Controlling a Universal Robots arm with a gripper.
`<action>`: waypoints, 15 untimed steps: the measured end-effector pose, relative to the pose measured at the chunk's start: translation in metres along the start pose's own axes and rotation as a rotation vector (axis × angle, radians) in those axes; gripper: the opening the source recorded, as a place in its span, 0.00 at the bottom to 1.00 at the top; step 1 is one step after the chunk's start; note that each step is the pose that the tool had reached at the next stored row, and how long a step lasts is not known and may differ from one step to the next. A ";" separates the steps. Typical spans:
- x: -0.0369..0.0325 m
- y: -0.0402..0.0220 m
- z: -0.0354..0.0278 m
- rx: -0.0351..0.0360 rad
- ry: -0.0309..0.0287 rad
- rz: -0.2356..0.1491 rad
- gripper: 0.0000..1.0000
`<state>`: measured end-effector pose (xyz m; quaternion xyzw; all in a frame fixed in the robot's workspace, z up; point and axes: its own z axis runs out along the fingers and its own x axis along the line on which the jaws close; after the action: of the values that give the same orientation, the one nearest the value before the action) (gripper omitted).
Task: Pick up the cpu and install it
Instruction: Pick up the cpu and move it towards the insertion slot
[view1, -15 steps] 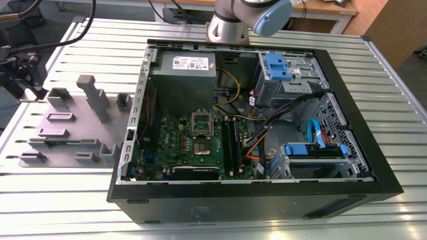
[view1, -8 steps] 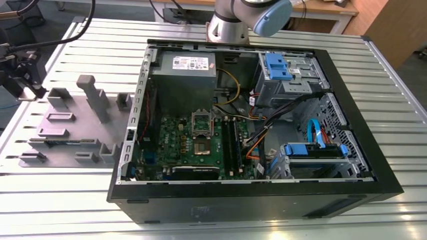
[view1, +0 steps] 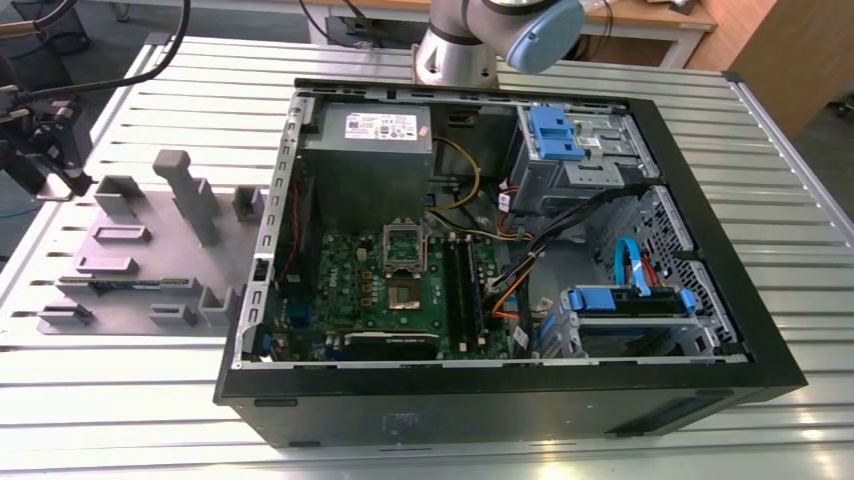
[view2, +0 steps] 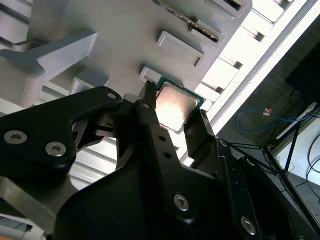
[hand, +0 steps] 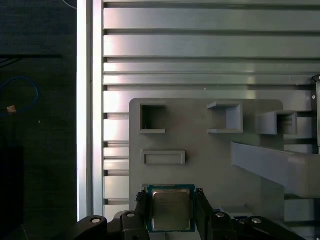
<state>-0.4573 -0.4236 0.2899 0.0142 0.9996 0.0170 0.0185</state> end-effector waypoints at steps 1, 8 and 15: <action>0.0000 0.0000 0.0000 0.0000 0.0001 0.000 0.47; -0.0006 0.0001 -0.0002 0.0000 0.0001 0.000 0.47; -0.0011 0.0004 -0.0101 0.0000 0.0000 0.000 0.47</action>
<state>-0.4566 -0.4236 0.3000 0.0143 0.9996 0.0170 0.0185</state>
